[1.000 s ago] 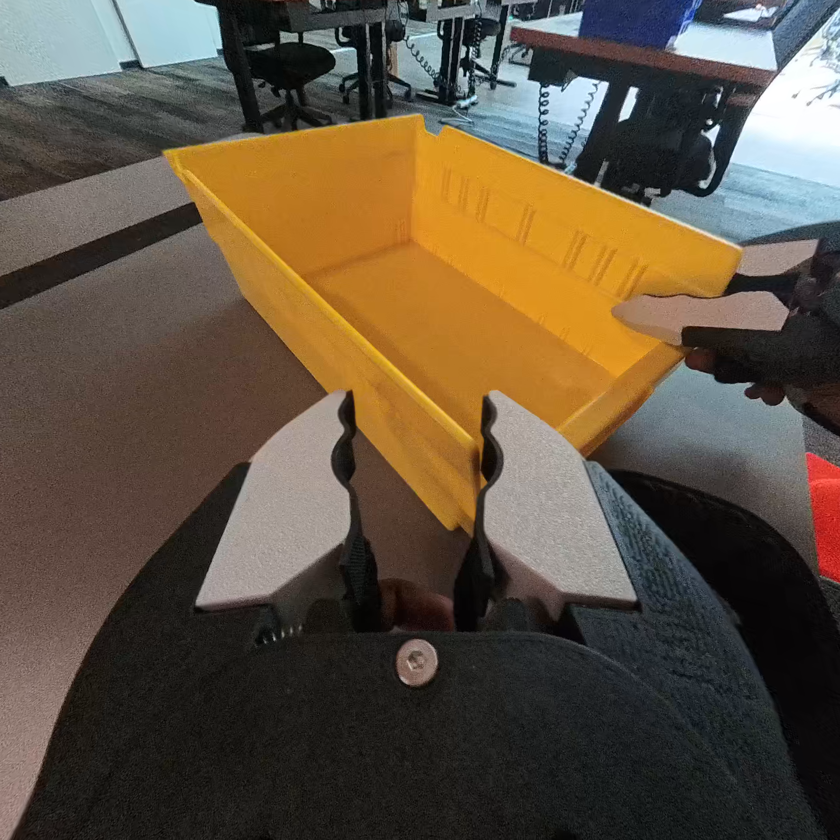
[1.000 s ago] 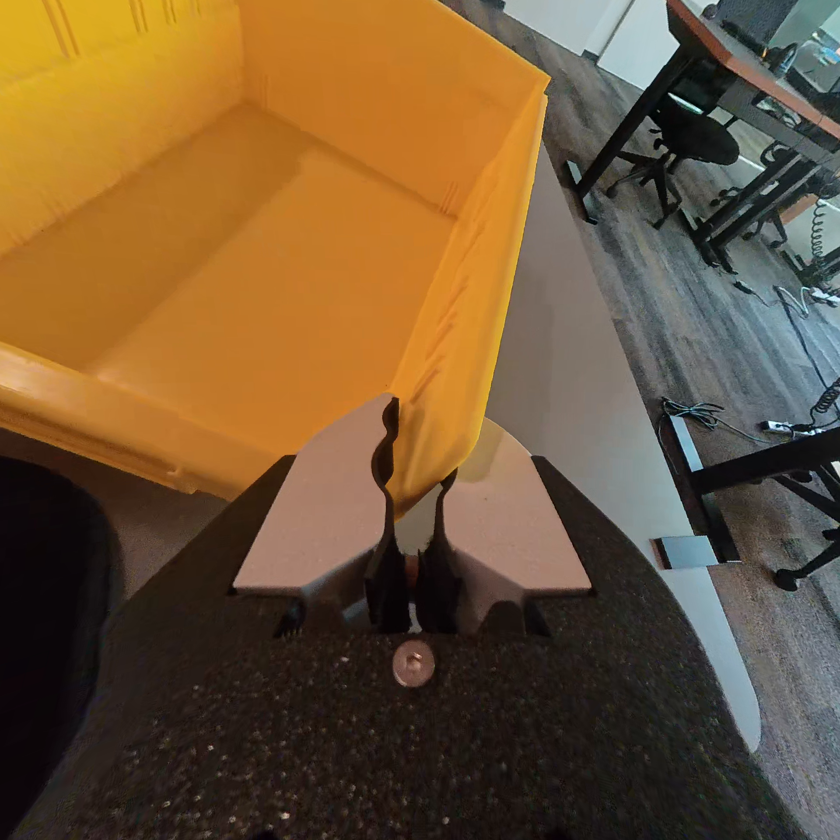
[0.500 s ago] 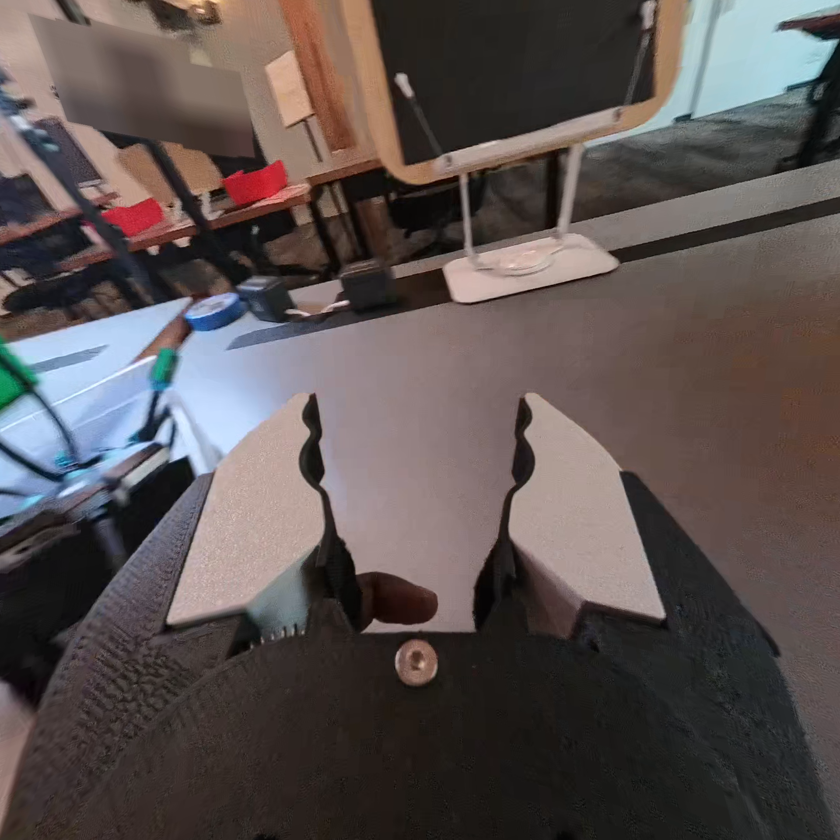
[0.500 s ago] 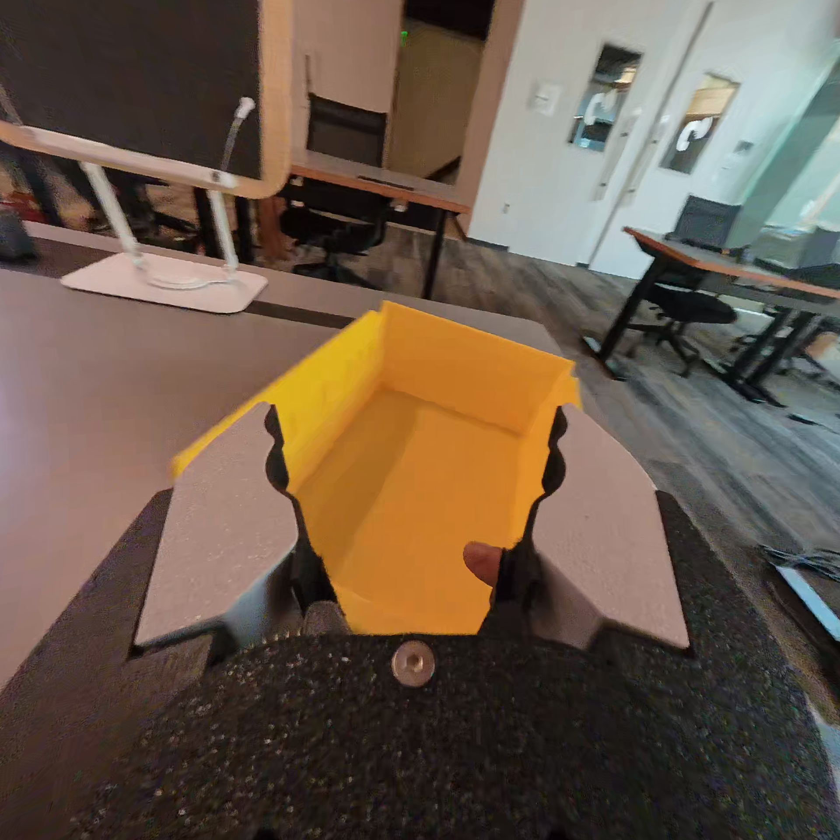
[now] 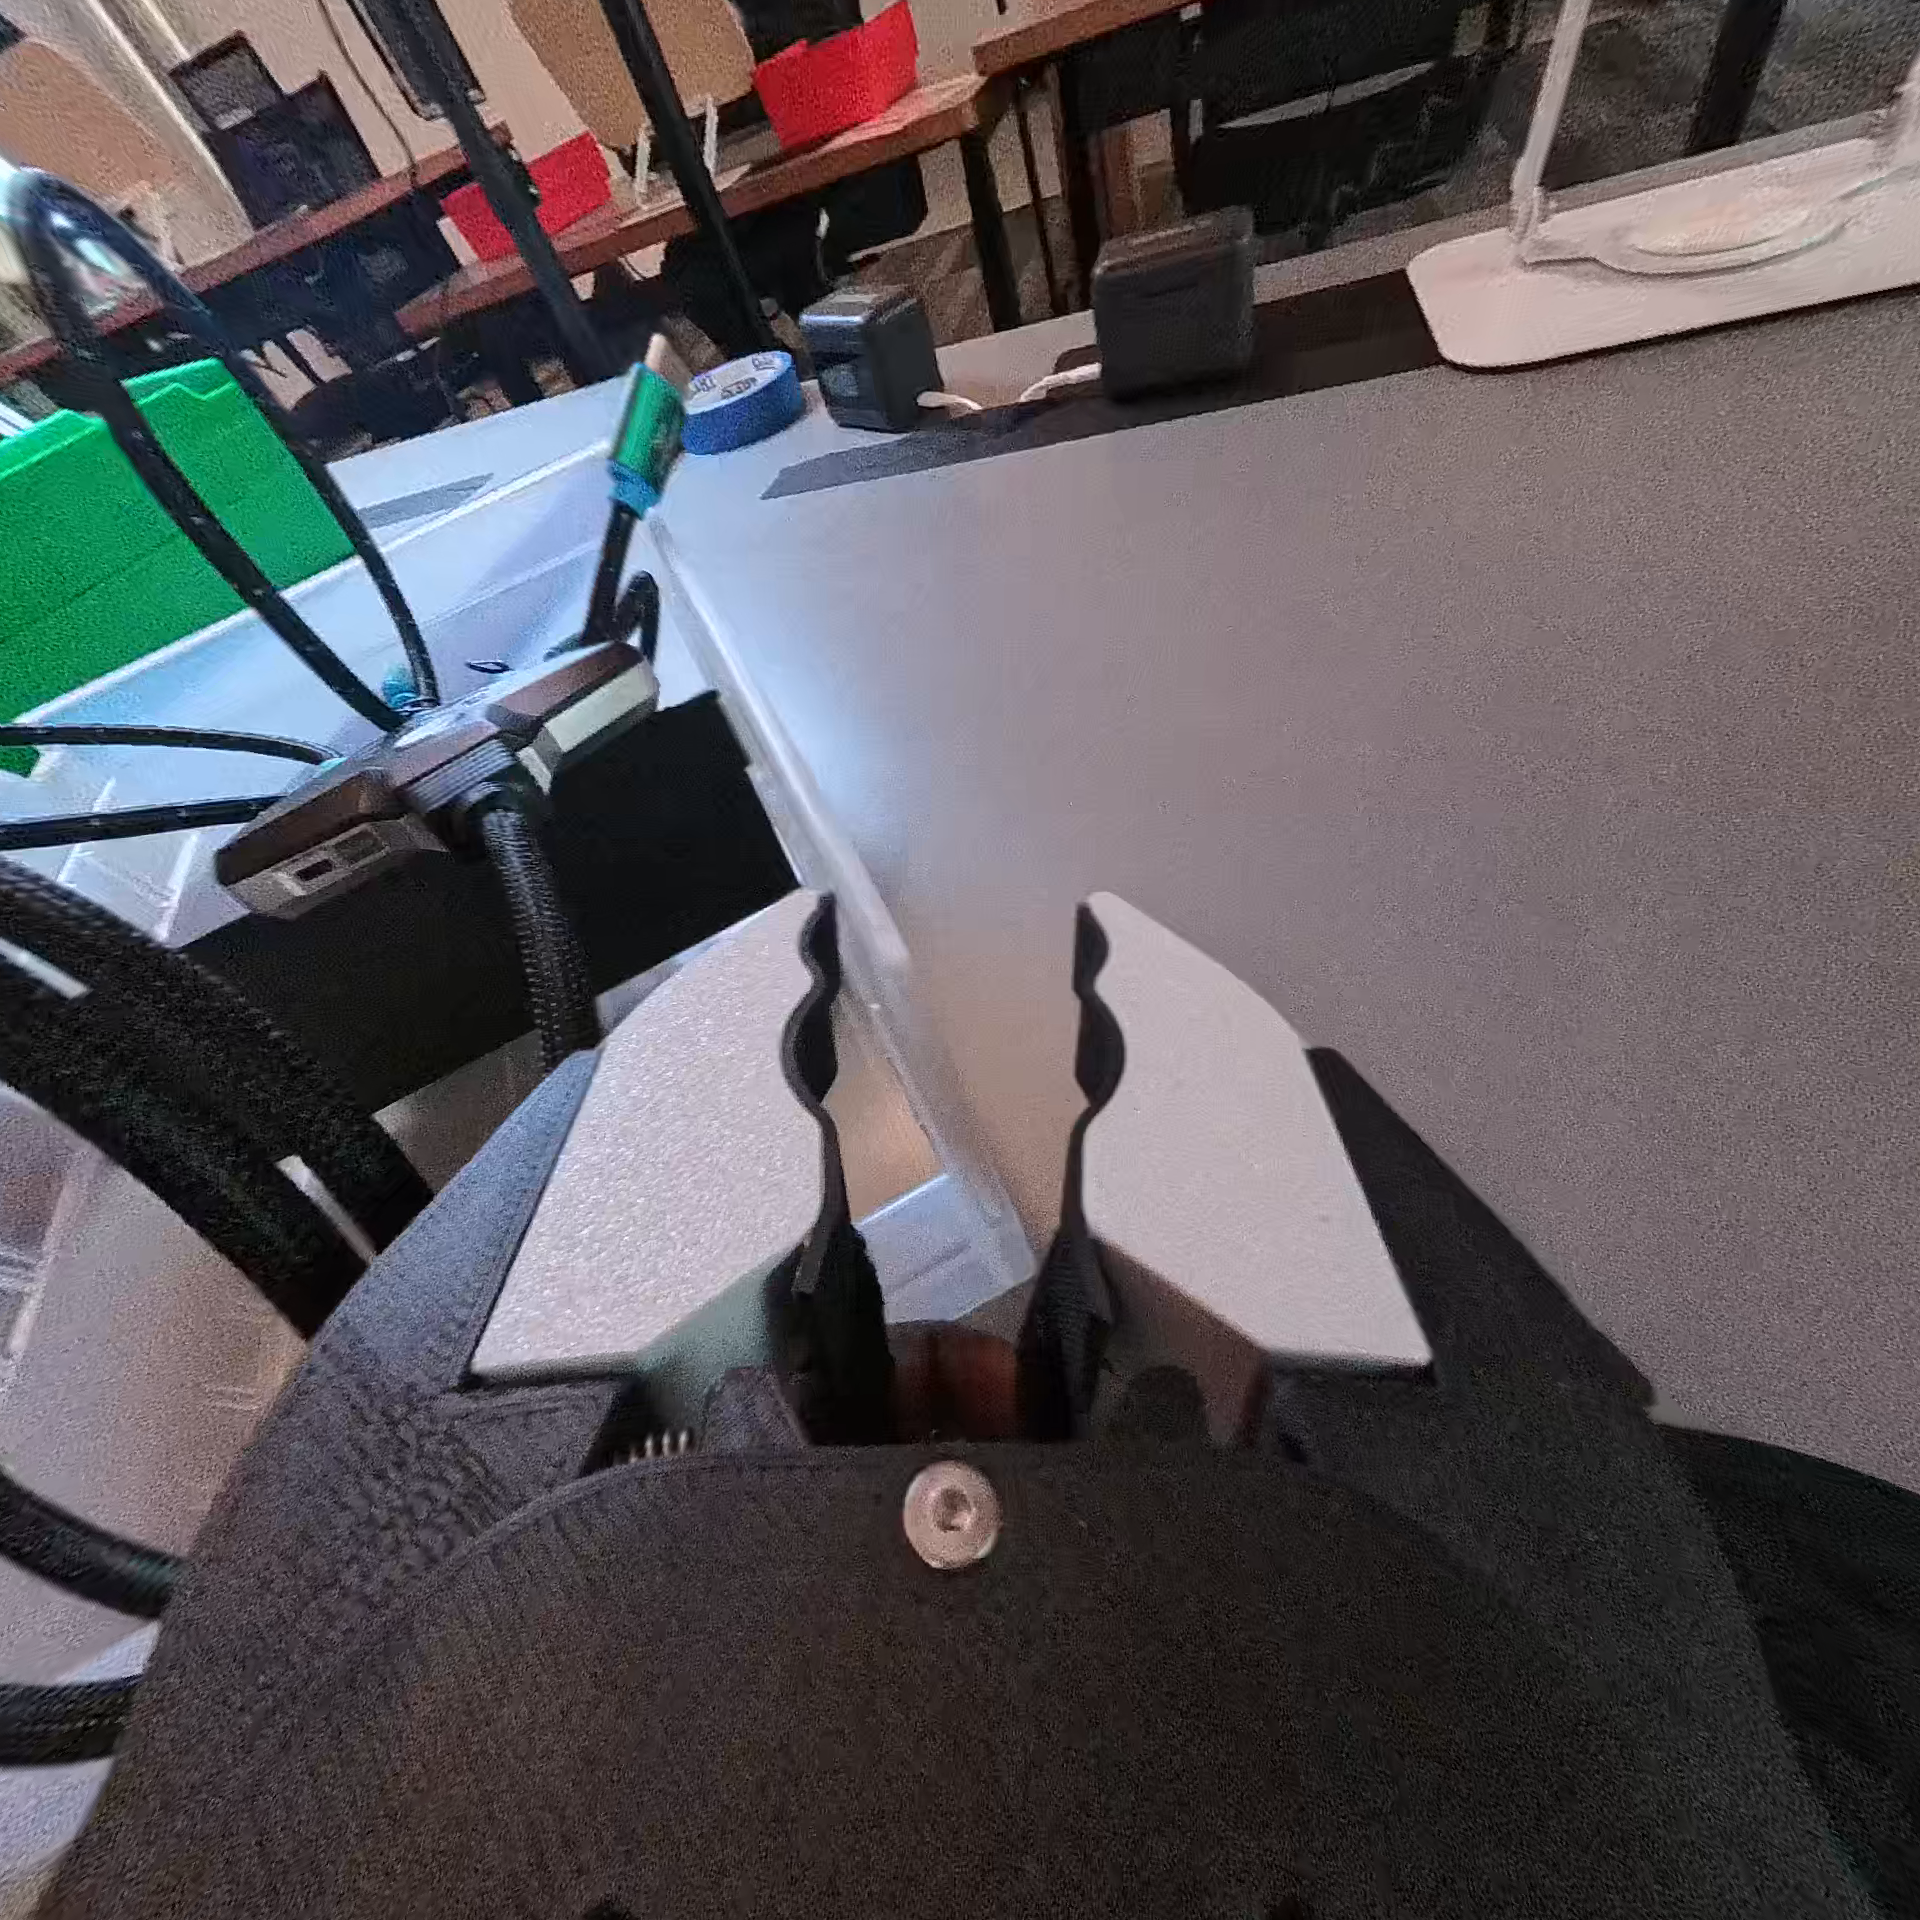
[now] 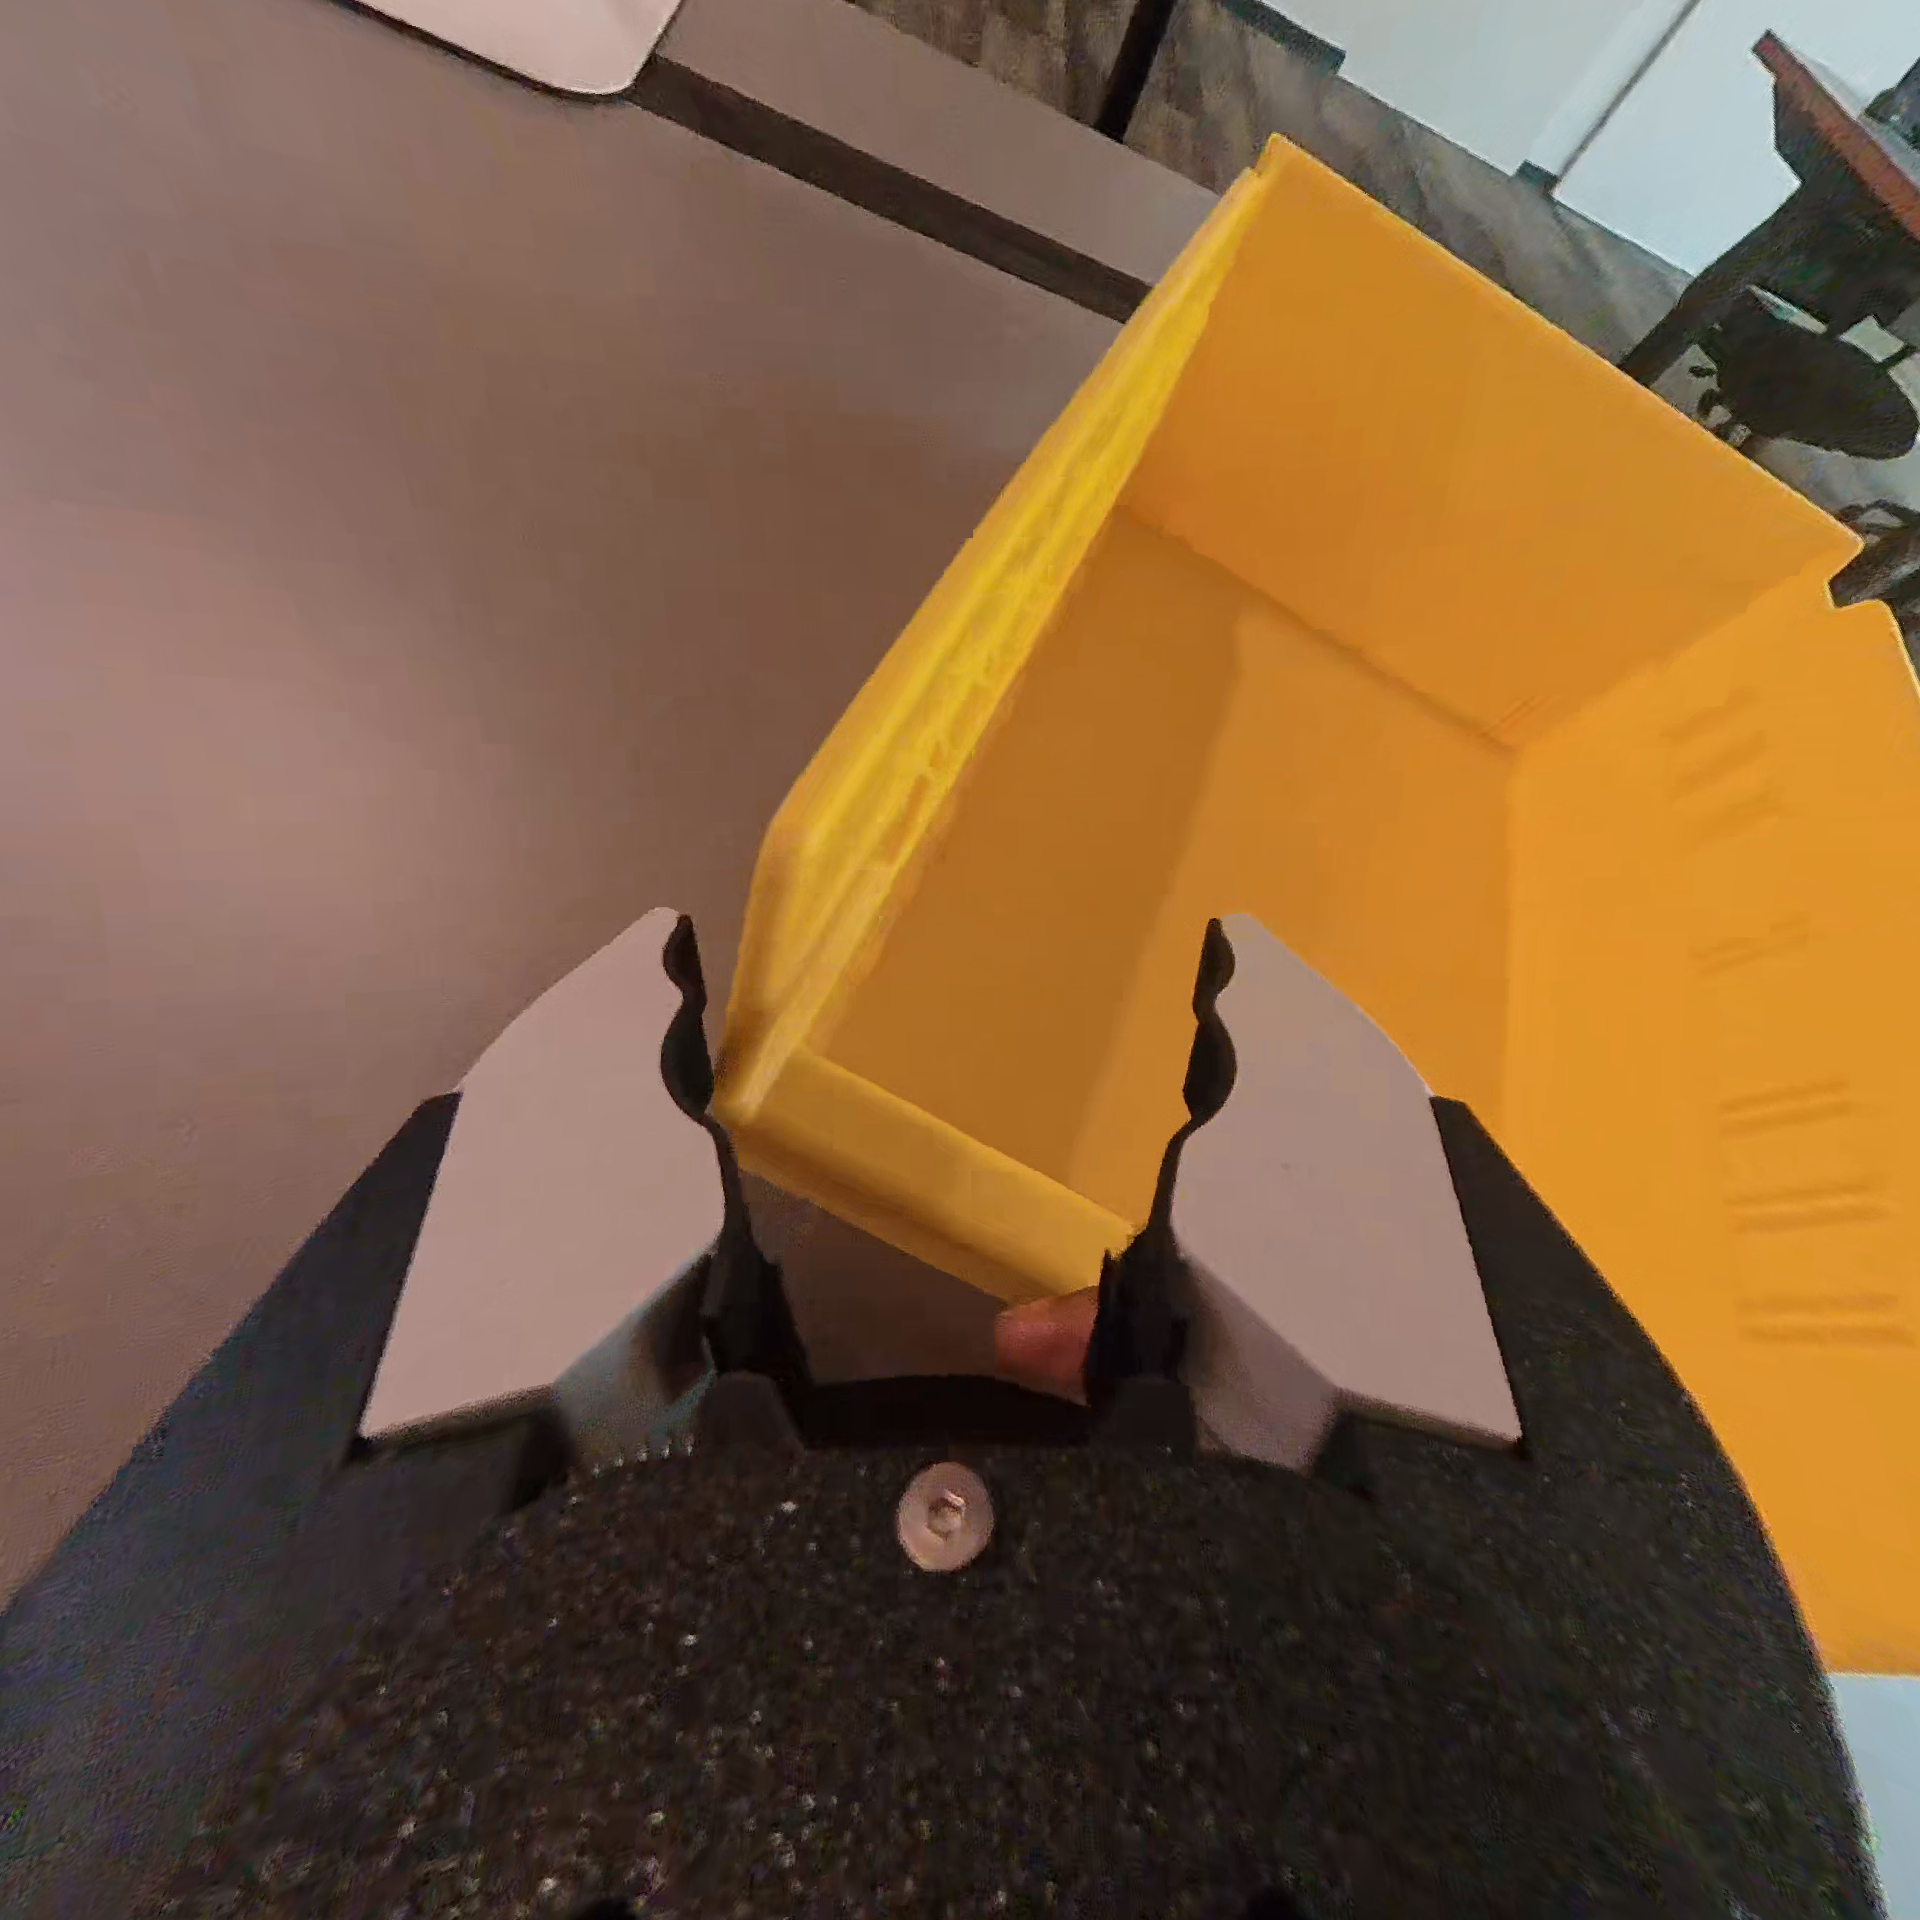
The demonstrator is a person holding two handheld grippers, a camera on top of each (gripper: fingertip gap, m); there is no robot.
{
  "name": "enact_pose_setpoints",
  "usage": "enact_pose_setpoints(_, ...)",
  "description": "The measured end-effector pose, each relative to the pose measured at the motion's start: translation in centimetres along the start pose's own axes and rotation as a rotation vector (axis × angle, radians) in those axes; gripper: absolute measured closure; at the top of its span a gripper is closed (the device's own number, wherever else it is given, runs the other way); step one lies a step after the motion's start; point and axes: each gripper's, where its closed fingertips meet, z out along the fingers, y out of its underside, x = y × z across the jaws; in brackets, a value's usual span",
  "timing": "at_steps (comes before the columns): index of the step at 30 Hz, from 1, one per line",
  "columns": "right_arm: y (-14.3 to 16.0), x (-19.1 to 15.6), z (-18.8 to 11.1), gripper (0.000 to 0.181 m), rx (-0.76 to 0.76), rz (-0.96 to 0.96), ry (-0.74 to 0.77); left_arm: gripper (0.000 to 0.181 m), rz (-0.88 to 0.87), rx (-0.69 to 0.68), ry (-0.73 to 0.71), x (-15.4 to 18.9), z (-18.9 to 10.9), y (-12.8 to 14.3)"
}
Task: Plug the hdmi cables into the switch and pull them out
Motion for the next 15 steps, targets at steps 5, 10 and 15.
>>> enact_pose_setpoints(5,0.6,0.5,0.1,0.142,-0.006,-0.01,-0.008,0.16,0.075,0.031,0.021,-0.5,0.1,-0.1)
enact_pose_setpoints(10,1.6,2.8,-0.6,0.172,-0.007,-0.076,0.113,0.161,0.146,0.085,0.127,-0.1,-0.2,-0.2)
enact_pose_setpoints(15,2.0,3.0,-1.1,0.173,-0.03,-0.066,0.108,0.162,0.192,0.13,0.255,0.2,-0.4,-0.2)
